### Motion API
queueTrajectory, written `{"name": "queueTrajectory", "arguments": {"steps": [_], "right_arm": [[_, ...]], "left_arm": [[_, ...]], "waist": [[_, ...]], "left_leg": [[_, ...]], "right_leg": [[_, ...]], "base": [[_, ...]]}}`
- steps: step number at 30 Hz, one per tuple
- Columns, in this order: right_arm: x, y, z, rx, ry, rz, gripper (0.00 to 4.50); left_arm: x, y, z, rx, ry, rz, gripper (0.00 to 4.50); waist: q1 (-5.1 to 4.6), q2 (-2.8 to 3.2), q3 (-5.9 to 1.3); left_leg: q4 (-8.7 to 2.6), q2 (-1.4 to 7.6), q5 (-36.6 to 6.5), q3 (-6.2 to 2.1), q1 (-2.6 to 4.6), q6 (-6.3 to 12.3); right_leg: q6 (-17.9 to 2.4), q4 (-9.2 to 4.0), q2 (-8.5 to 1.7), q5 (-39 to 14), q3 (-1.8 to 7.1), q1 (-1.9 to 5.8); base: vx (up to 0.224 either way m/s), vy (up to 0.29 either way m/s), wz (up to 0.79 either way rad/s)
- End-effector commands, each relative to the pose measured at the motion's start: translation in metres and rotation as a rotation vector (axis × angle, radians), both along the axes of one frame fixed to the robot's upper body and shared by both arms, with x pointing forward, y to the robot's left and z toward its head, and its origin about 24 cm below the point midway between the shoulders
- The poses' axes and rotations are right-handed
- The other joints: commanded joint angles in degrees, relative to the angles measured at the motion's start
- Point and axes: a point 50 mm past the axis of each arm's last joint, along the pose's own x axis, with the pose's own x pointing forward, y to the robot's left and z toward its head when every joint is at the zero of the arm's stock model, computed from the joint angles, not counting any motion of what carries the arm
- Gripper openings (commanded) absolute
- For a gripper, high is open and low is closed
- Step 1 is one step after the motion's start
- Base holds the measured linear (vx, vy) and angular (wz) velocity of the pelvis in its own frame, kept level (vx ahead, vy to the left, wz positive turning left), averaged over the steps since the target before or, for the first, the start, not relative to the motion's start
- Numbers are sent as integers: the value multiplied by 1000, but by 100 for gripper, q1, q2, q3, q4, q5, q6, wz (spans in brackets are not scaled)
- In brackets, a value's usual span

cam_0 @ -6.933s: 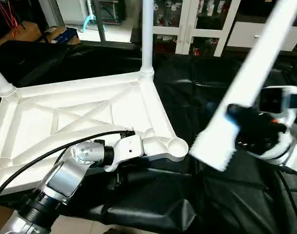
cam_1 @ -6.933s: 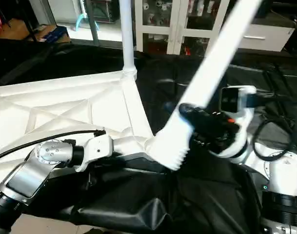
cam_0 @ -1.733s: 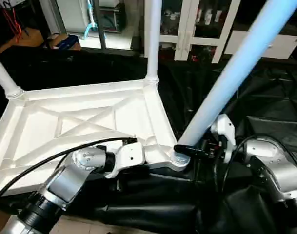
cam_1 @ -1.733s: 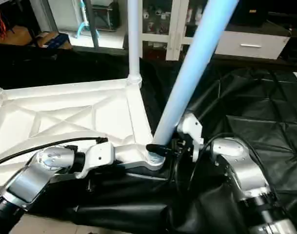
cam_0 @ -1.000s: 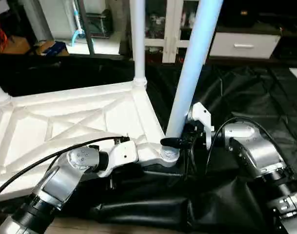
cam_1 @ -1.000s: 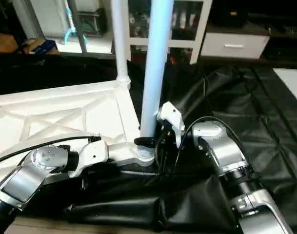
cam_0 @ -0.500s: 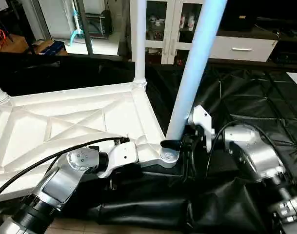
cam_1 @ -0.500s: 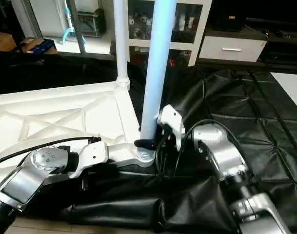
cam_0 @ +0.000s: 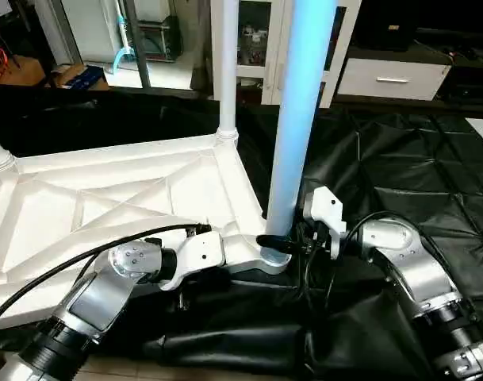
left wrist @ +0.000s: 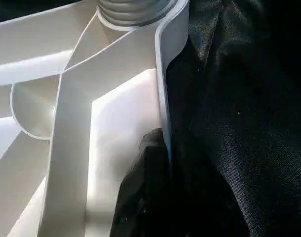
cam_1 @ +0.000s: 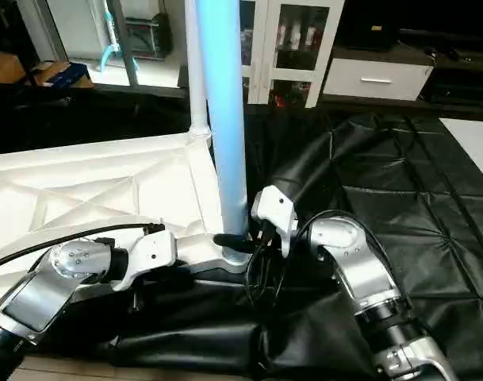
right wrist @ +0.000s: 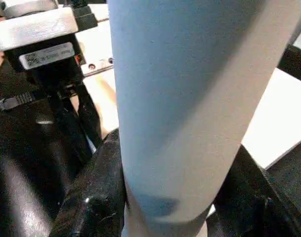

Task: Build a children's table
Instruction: Insert table leg to table base

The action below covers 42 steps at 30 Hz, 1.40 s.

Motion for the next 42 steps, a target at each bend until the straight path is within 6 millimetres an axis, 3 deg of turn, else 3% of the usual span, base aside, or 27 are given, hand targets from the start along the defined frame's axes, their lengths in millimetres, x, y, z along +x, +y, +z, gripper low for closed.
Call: {"name": "queueTrajectory", "arguments": {"steps": [1,3,7,12,18,22,30,42], "right_arm": [[-28,-30,-79,-176,357,-175,185],[-27,-38,-79,-125,395,-242,185],[-30,-44,-83,-136,432,-258,185],[-41,-59,-94,-216,559,-267,185],[-43,-63,-93,-233,605,-252,185],[-44,-66,-98,-270,647,-263,185],[-38,-63,-94,-275,532,-261,185],[-39,-56,-86,-211,400,-293,184]], "left_arm": [[-10,-13,-7,8,22,-79,0],[-10,-13,-7,7,22,-77,0],[-9,-13,-7,7,21,-76,0],[-9,-13,-7,6,21,-75,0],[-9,-12,-7,5,21,-73,0],[-9,-13,-7,2,21,-72,0],[-9,-13,-7,1,19,-67,0],[-7,-12,-8,12,7,-50,0]], "waist": [[-40,59,55],[-31,66,63],[-40,75,59],[-34,78,51],[3,58,42],[24,43,42],[10,16,60],[25,22,71]], "left_leg": [[-587,203,-3781,-170,57,-374],[-584,206,-3901,-171,101,-380],[-611,209,-3894,-203,63,-403],[-624,210,-3846,-193,63,-418],[-617,211,-3702,-172,78,-411],[-618,206,-3738,-176,83,-415],[-632,201,-4092,-240,98,-435],[-640,201,-4089,-230,99,-409]], "right_leg": [[-512,-552,-60,-3082,67,-194],[-460,-586,-55,-3202,73,-235],[-468,-558,-50,-3019,61,-196],[-533,-549,-43,-2733,58,-178],[-556,-549,-41,-2535,90,-181],[-520,-554,-43,-2633,96,-179],[-308,-617,-62,-3248,81,-215],[-254,-644,-60,-3261,101,-241]], "base": [[0,0,0],[0,0,0],[0,0,0],[0,0,0],[0,0,0],[0,0,0],[0,0,0],[0,0,0]]}}
